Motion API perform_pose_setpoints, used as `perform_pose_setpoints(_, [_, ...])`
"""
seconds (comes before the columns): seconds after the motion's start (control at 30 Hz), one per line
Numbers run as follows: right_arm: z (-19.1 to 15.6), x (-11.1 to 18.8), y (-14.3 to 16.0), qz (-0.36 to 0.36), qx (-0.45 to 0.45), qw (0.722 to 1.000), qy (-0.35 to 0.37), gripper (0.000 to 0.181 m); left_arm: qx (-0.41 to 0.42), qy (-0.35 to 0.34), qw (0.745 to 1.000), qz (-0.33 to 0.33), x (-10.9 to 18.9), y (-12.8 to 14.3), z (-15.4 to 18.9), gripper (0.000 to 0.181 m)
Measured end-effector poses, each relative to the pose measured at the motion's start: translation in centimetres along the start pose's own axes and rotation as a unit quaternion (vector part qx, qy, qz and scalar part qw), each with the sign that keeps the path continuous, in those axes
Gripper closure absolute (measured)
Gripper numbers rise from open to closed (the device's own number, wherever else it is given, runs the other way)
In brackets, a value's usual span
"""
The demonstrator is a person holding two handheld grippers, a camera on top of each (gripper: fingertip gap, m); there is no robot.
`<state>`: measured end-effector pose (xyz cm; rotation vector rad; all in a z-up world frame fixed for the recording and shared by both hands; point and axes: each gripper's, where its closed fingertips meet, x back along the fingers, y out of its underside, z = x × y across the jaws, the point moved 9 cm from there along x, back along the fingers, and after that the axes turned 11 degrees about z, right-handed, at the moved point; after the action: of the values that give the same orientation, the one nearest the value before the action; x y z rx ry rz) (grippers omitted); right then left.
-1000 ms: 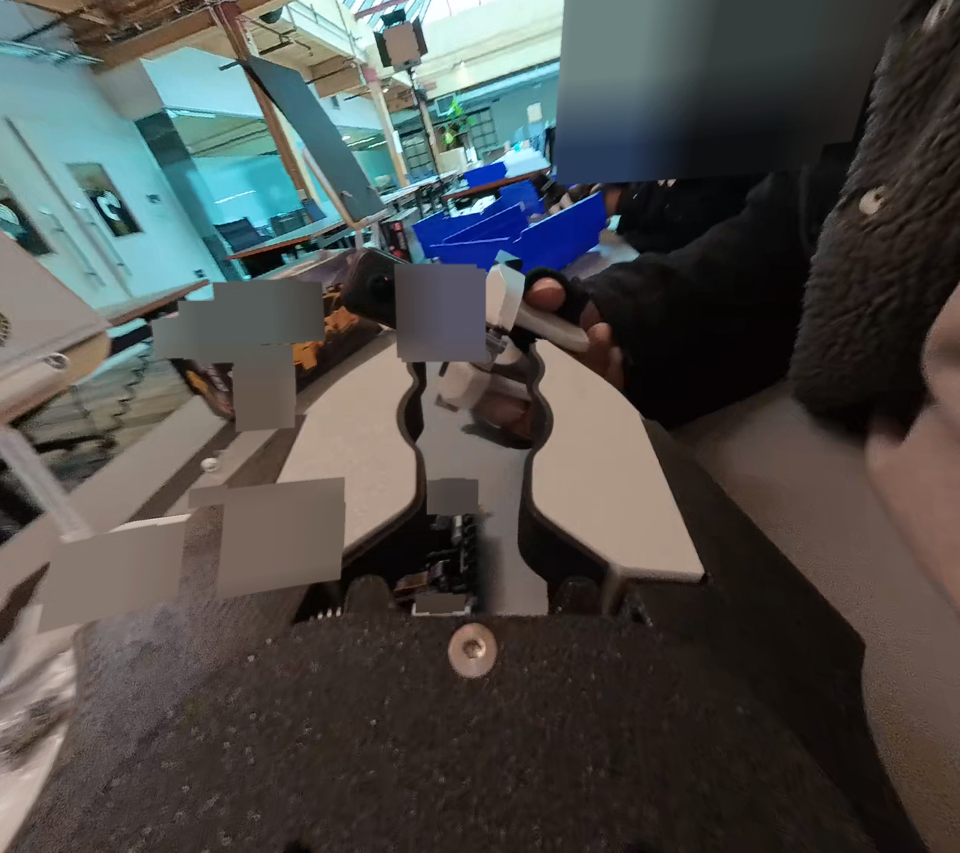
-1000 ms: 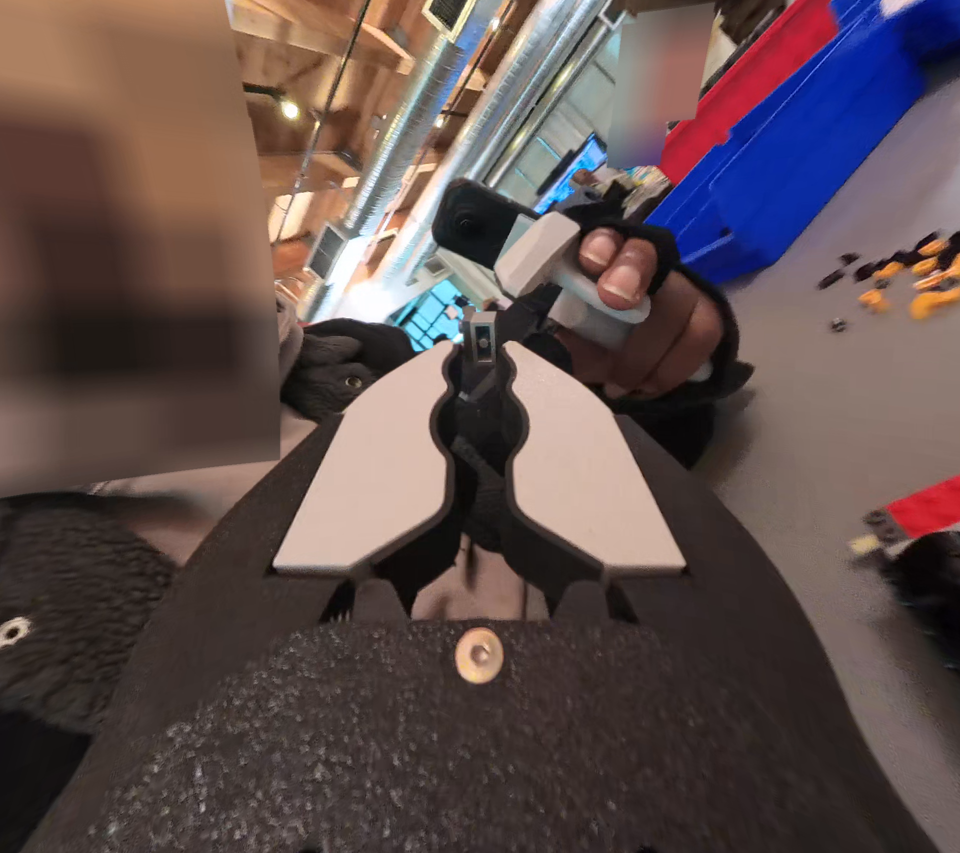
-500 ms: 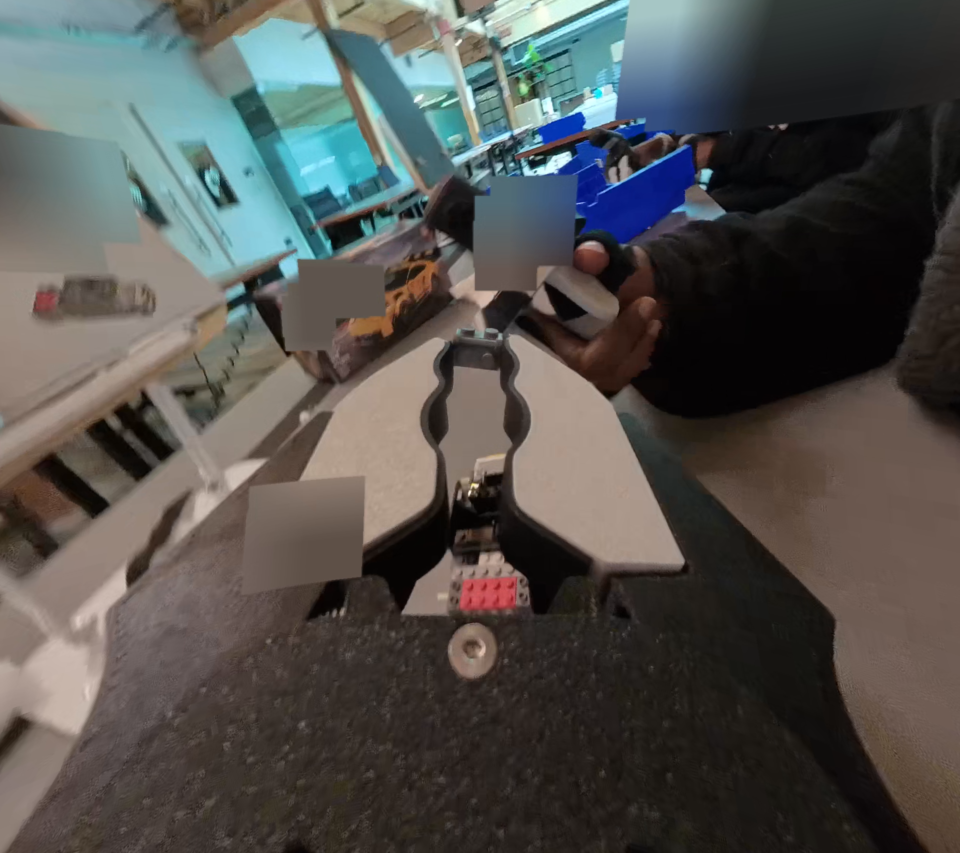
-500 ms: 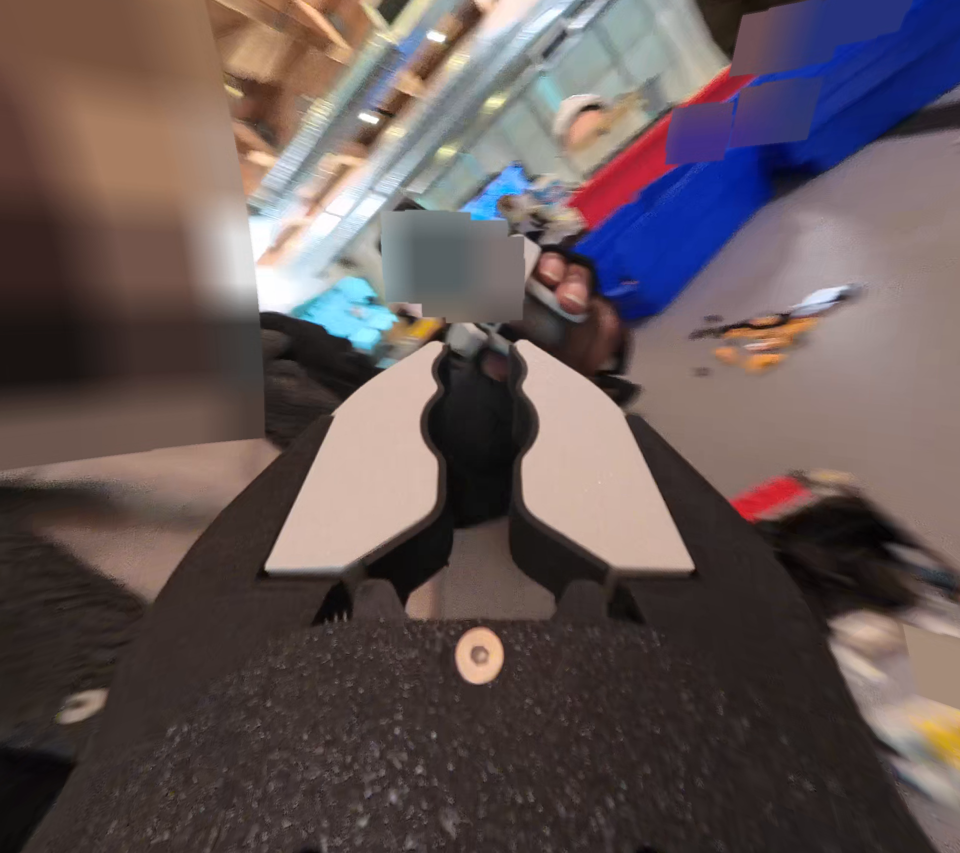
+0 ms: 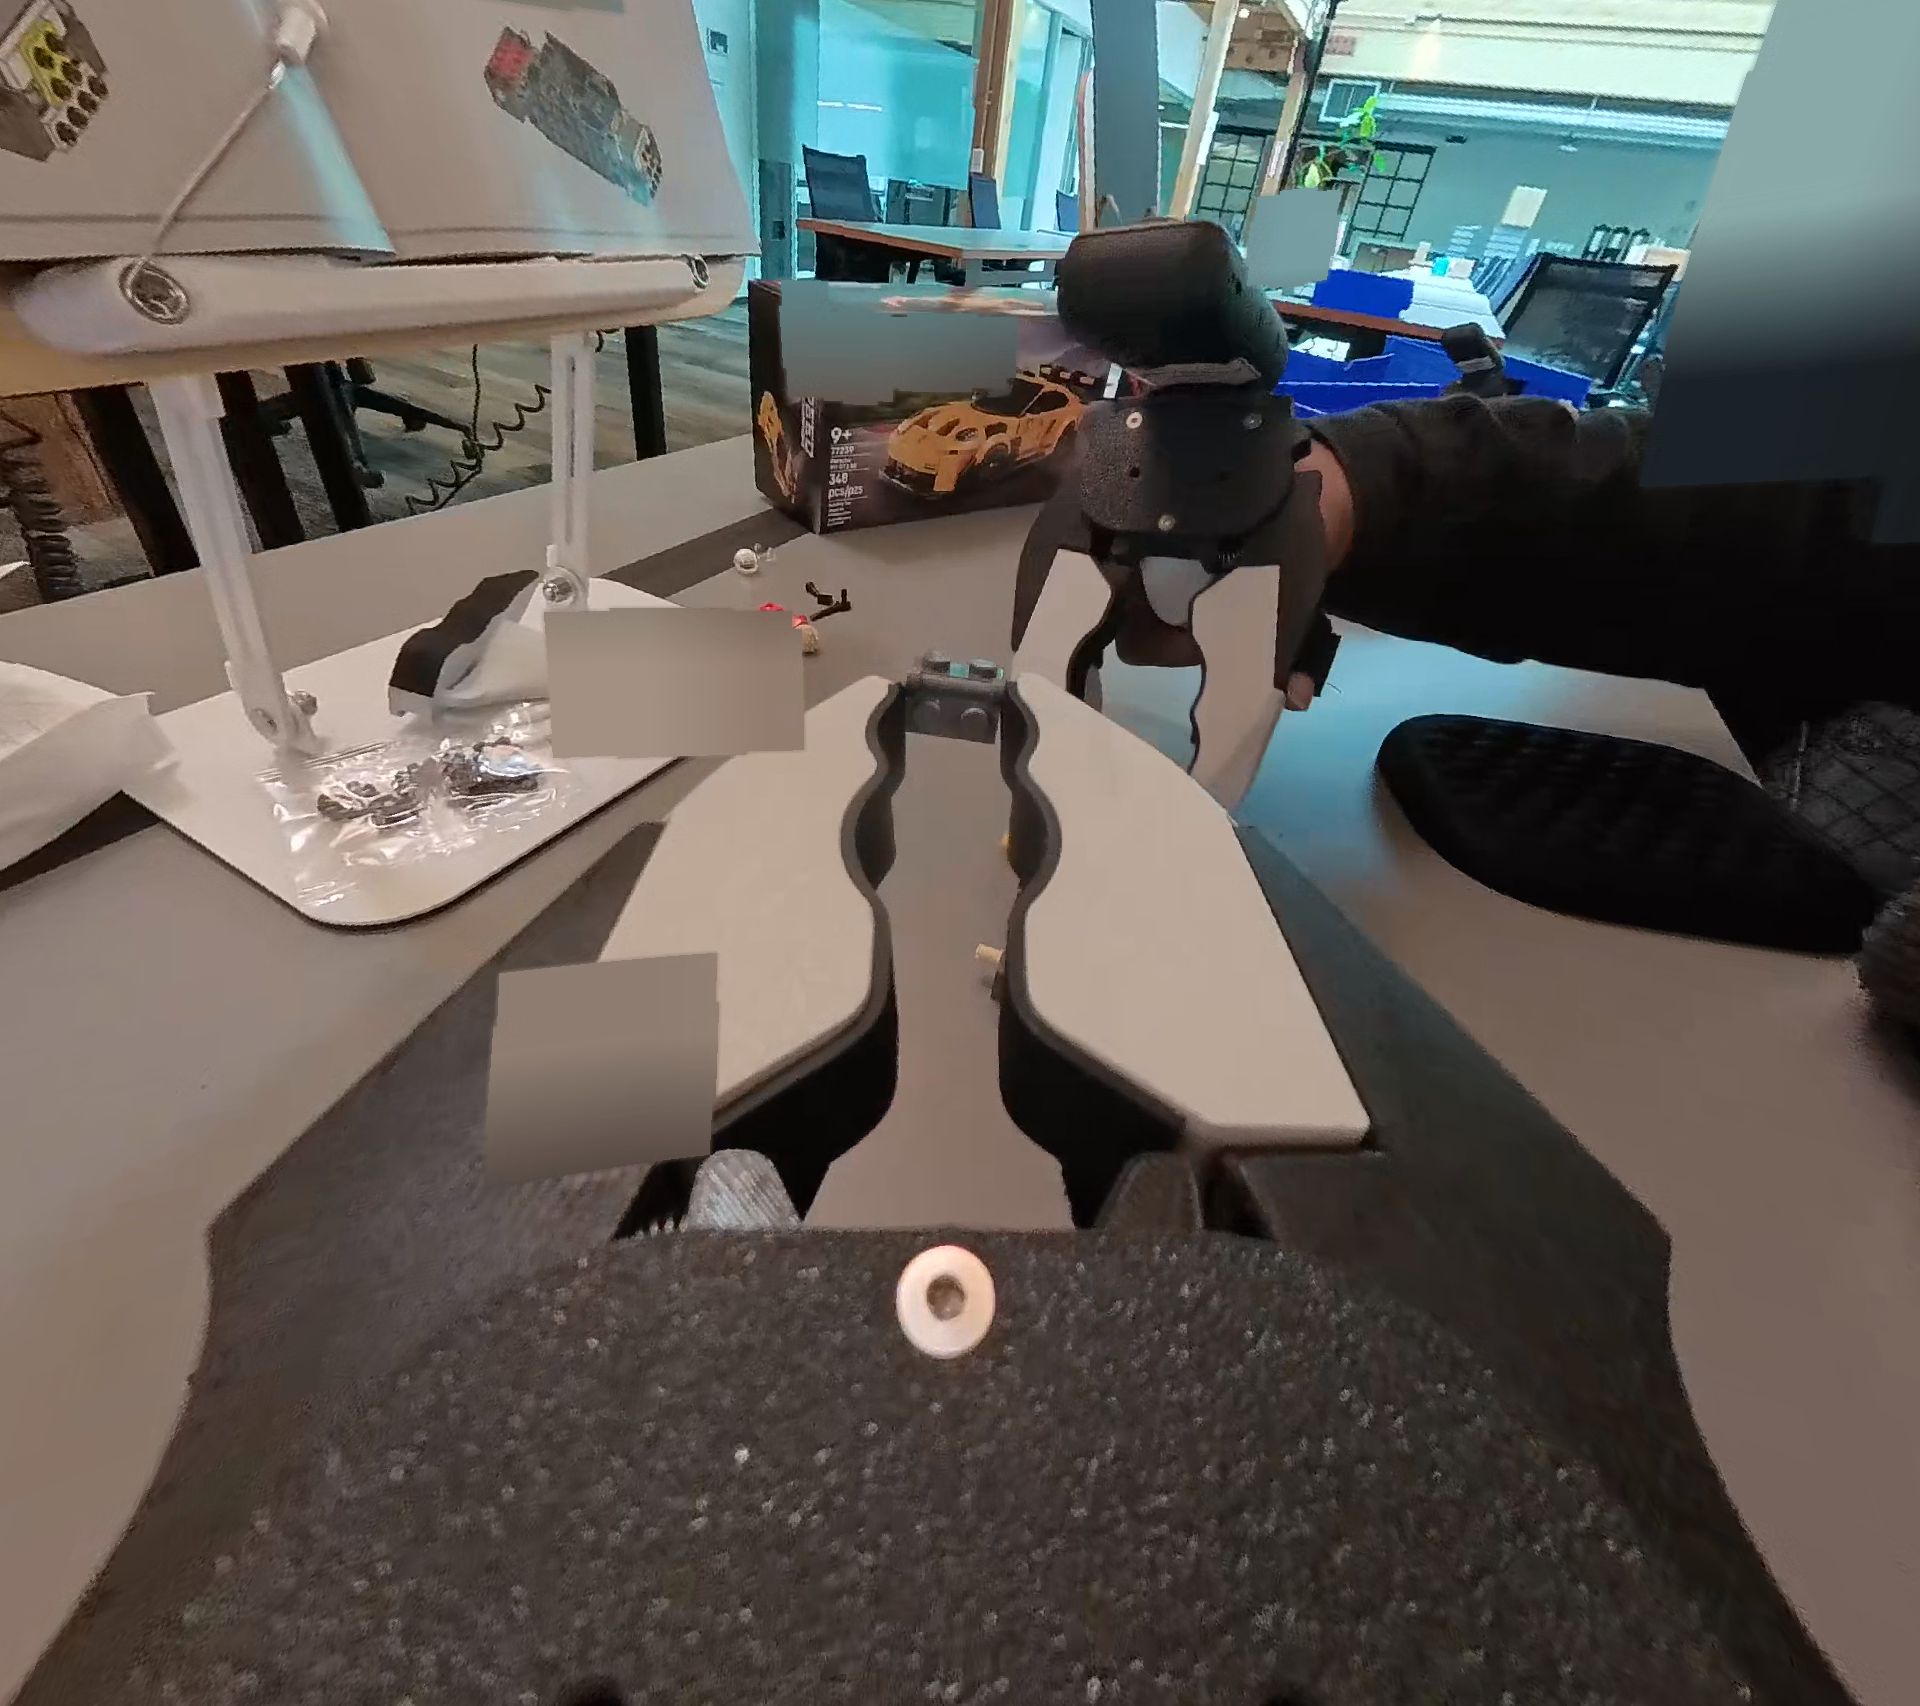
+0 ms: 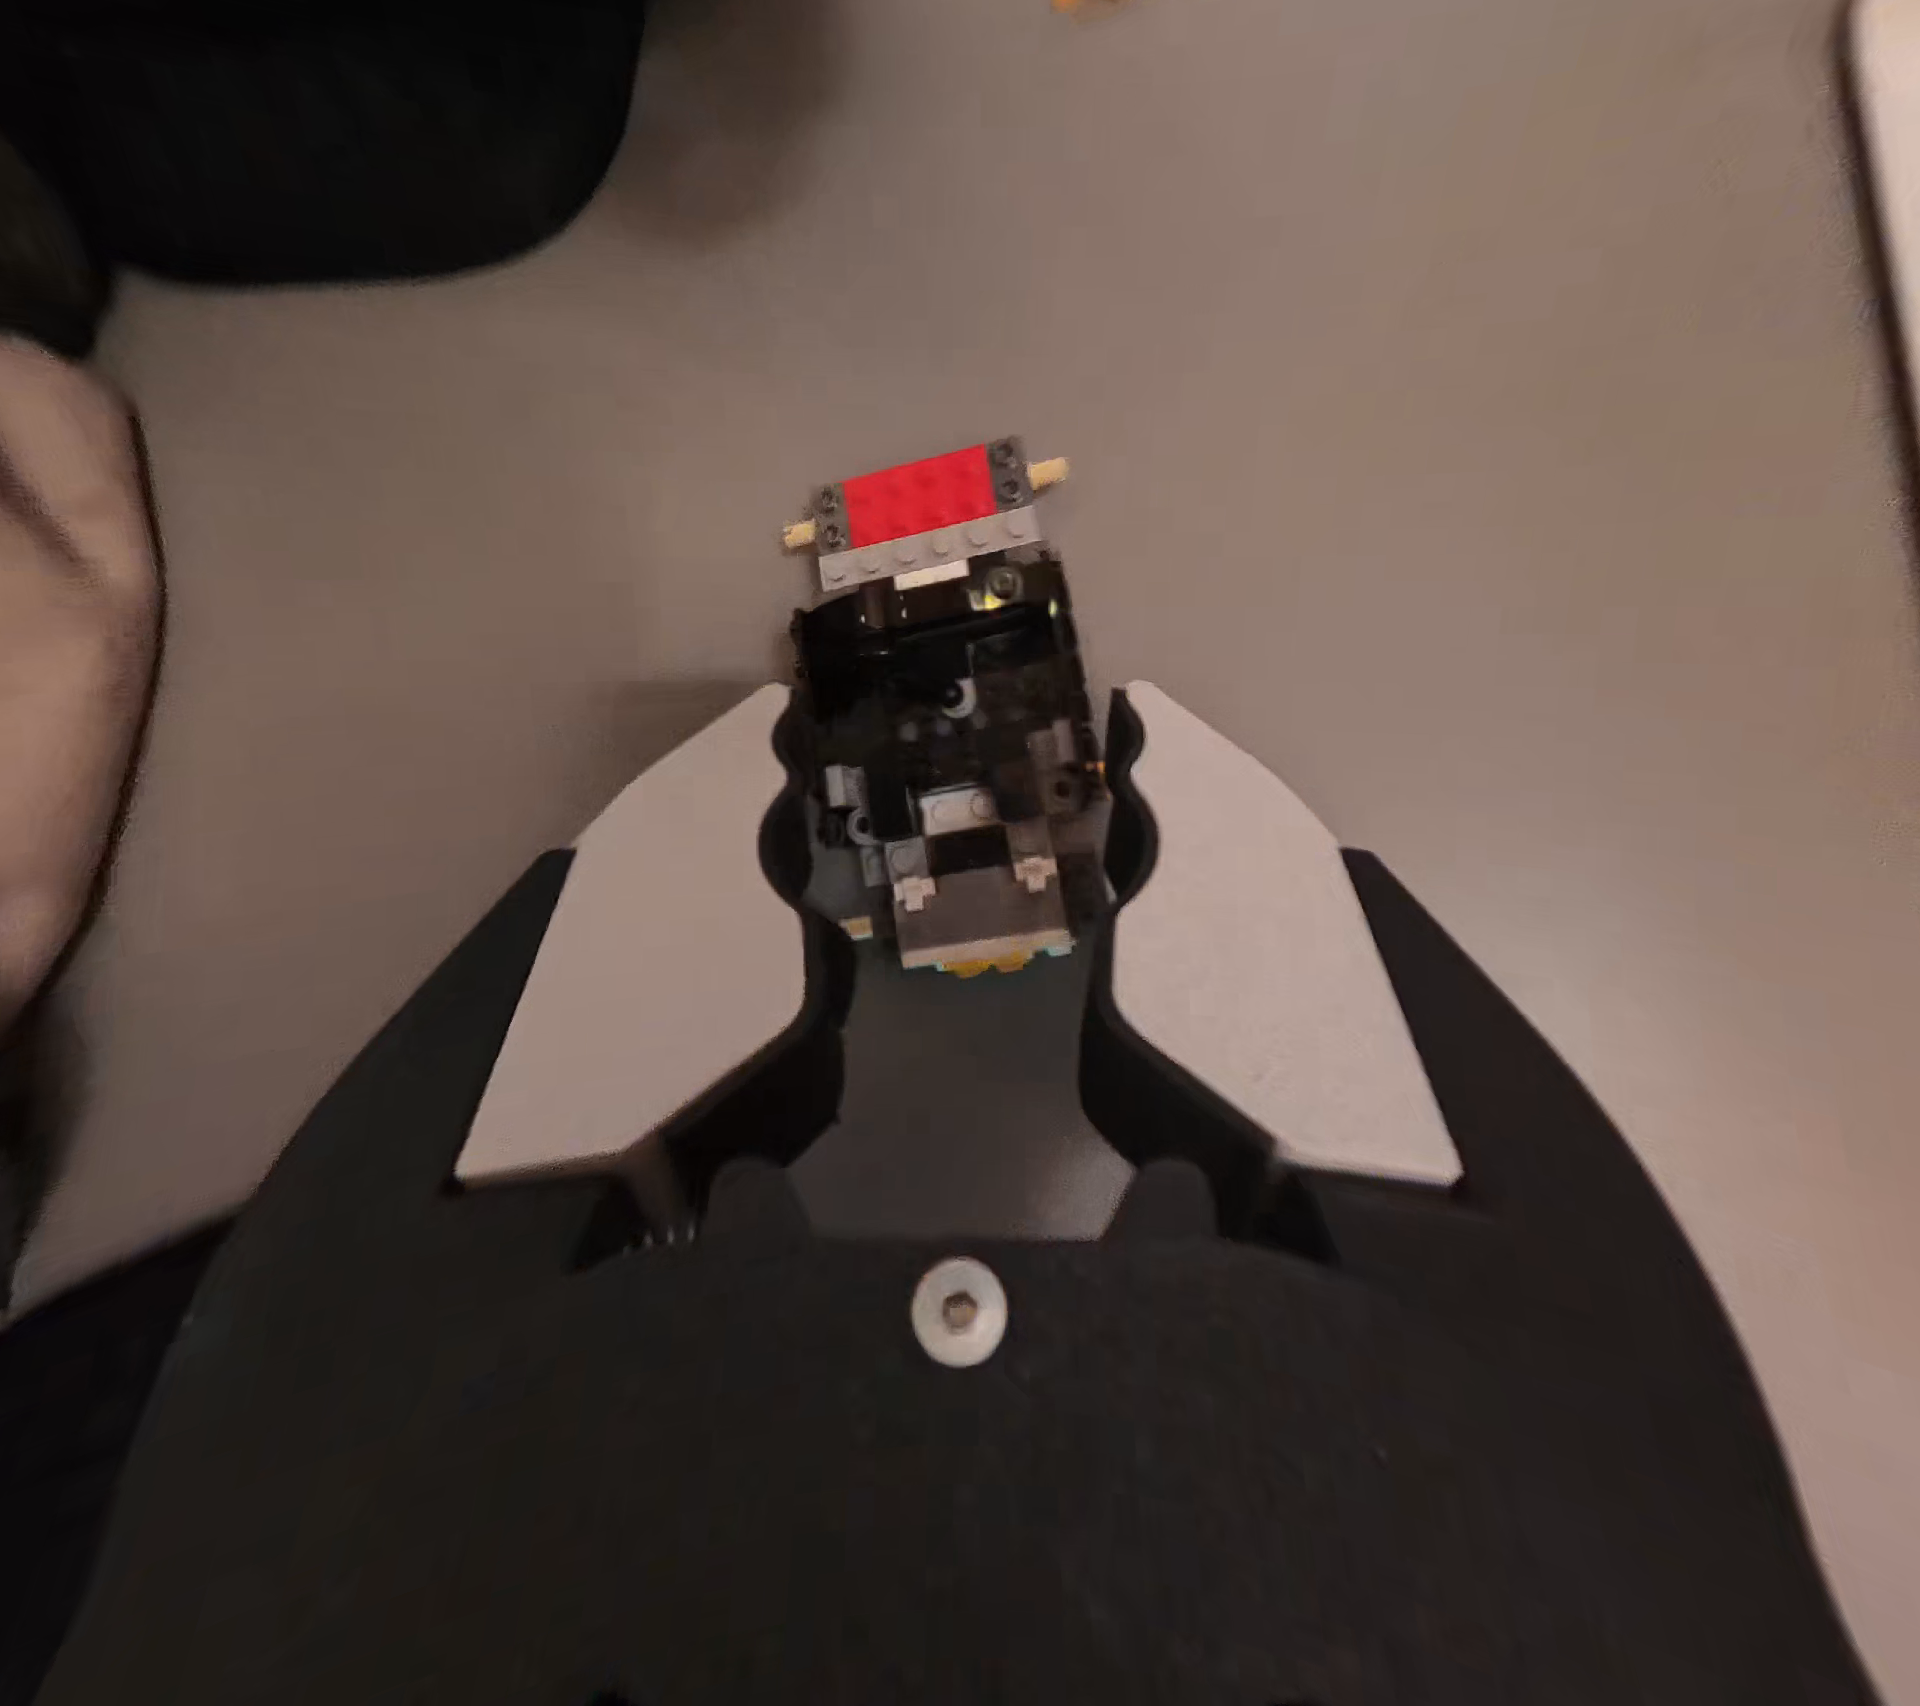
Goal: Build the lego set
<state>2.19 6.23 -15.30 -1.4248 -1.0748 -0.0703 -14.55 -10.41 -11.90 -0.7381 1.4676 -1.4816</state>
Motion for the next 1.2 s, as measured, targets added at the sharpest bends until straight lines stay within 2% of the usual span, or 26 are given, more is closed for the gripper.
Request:
perform_pose_setpoints(0.07, [-0.2, -0.7, -0.1, -0.035, 0.028, 0.999, 0.003, 0.125, 0.005, 0.001, 1.0, -0.001, 0.0, 0.1, -0.1, 0.164])
perform_pose_setpoints(0.13, [-0.7, -1.0, -0.4, -0.047, 0.048, 0.998, 0.007, 0.132, 0.013, 0.001, 1.0, 0.0, 0.0, 0.2, -0.2, 0.164])
perform_pose_setpoints(0.17, [-1.1, -0.9, -0.4, -0.057, 0.067, 0.996, 0.016, 0.149, 0.016, 0.001, 1.0, -0.001, 0.0, 0.3, -0.3, 0.164])
perform_pose_setpoints(0.23, [-2.8, -1.0, -0.4, -0.06, 0.083, 0.995, -0.002, 0.158, 0.019, 0.002, 1.0, -0.005, -0.1, 0.5, -0.3, 0.164])
perform_pose_setpoints(0.33, [-5.0, -1.4, 0.2, -0.082, 0.099, 0.992, -0.011, 0.149, 0.019, 0.005, 1.0, -0.009, -0.2, 0.6, -0.3, 0.164])
perform_pose_setpoints(0.4, [-5.5, -1.3, 0.2, -0.062, 0.09, 0.994, -0.015, 0.147, 0.02, 0.007, 1.0, -0.011, -0.3, 0.7, -0.2, 0.164])
perform_pose_setpoints(0.47, [-4.4, -0.4, -0.5, -0.021, 0.056, 0.998, 0.009, 0.149, 0.019, 0.008, 1.0, -0.014, -0.3, 0.8, -0.1, 0.164])
perform_pose_setpoints(0.53, [-1.9, 0.7, -0.8, -0.005, -0.001, 0.997, 0.075, 0.151, 0.019, 0.008, 1.0, -0.02, -0.4, 0.9, -0.1, 0.164])
perform_pose_setpoints(0.6, [0.1, 1.1, -0.3, -0.027, -0.061, 0.99, 0.124, 0.15, 0.019, 0.009, 0.999, -0.028, -0.5, 1.1, 0.0, 0.164])
perform_pose_setpoints(0.7, [0.7, 0.0, 0.7, -0.072, -0.096, 0.979, 0.167, 0.149, 0.015, 0.014, 0.999, -0.038, -0.7, 1.3, 0.3, 0.164])
perform_pose_setpoints(0.8, [0.6, -1.2, 1.1, -0.081, -0.116, 0.974, 0.177, 0.149, 0.009, 0.022, 0.999, -0.047, -0.9, 1.5, 0.7, 0.164])
perform_pose_setpoints(0.93, [0.9, -1.6, 1.0, -0.077, -0.128, 0.97, 0.19, 0.159, -0.002, 0.029, 0.998, -0.056, -1.1, 1.7, 1.1, 0.164])
perform_pose_setpoints(1.2, [1.3, -1.8, 0.7, -0.112, -0.098, 0.967, 0.205, 0.173, -0.014, 0.041, 0.997, -0.066, -1.2, 1.9, 1.5, 0.164])
